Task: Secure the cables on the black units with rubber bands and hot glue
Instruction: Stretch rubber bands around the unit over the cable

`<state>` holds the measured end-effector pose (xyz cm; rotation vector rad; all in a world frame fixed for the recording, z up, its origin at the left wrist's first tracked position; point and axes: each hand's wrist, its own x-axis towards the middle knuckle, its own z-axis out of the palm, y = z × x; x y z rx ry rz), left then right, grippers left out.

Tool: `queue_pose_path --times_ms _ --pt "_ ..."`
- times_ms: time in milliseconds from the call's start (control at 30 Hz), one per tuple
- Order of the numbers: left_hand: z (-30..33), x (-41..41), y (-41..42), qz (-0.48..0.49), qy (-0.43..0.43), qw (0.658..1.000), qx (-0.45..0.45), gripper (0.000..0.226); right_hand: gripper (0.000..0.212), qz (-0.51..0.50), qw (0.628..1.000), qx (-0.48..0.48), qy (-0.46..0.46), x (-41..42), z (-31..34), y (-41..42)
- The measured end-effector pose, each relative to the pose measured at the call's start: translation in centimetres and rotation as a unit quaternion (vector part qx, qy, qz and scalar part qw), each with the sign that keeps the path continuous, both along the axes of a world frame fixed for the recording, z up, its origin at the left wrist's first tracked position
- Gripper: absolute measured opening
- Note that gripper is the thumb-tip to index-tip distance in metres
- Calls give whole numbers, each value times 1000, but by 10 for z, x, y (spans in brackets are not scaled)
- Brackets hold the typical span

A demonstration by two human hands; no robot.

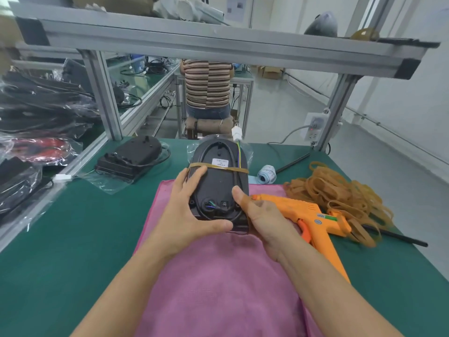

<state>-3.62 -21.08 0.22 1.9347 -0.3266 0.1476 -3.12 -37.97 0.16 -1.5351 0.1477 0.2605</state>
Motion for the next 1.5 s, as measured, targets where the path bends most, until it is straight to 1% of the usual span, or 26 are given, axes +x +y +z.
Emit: queue_pose_path --times_ms 100,167,233,267,333,367,400,433,467,500,533,567,700,867,933,1000,1067,1133,1200,1233,1300,1333,1400,1467,1500 --pt "-8 -2 -3 47 -30 998 19 104 69 37 999 15 12 -3 3 -2" --pt "-12 -3 -2 58 -53 996 38 100 66 54 998 32 28 -4 4 -4" --pt "-11 -3 -1 43 -64 996 48 101 55 41 996 65 52 -5 2 -2" --pt "-9 -4 -1 35 -55 996 54 104 47 25 995 74 60 -5 1 0" --pt "-5 -6 -1 51 -37 992 106 107 25 -9 997 65 51 -5 0 4" --pt "-3 -10 -3 80 -58 985 143 102 16 -24 997 56 39 -4 0 6" --pt "-2 -14 -6 116 -104 974 167 91 10 -37 998 52 25 -4 0 8" --pt "-2 -19 -12 149 -157 961 171 74 8 -49 997 53 12 -3 0 10" --pt "-3 -24 -19 171 -202 951 162 55 9 -61 997 53 0 -2 0 12" --pt "-5 -29 -27 179 -225 945 154 39 11 -71 996 54 -10 -2 1 15" --pt "-7 -32 -34 182 -232 943 153 29 14 -81 995 55 -16 -2 1 17" --pt "-9 -32 -41 187 -229 941 163 23 15 -89 994 58 -20 -2 1 19" --pt "-13 -26 -53 241 -226 914 234 17 14 -108 991 82 -1 -3 -2 26" --pt "-17 -26 -58 247 -263 904 230 9 14 -122 981 150 -9 -5 -4 33" --pt "-16 -26 -57 235 -264 908 225 10 24 -137 979 151 -13 -5 -6 34" --pt "-15 -27 -54 223 -262 917 201 12 34 -144 979 141 -17 -5 -9 33" --pt "-15 -29 -52 210 -248 934 151 11 35 -143 981 132 -19 -5 -10 33" --pt "-16 -31 -50 194 -214 954 87 7 34 -142 981 131 -26 -4 -9 33" --pt "-15 -33 -49 167 -155 974 13 7 31 -153 977 144 -25 -2 -6 34" --pt "-13 -33 -49 151 -116 981 -29 12 28 -158 976 148 -23 -2 -4 33" --pt "-9 -31 -46 91 -23 990 -102 21 25 -163 975 148 -18 -1 -2 31" --pt "-8 -31 -44 52 16 991 -125 20 25 -163 975 149 -16 -2 0 29" --pt "-8 -34 -35 -19 70 988 -137 4 21 -163 975 152 -18 -2 2 22" --pt "-8 -34 -21 -58 89 988 -116 12 12 -160 977 143 -23 -3 3 14" --pt "-6 -33 -14 -62 86 989 -102 13 11 -157 979 129 -26 -4 2 11"
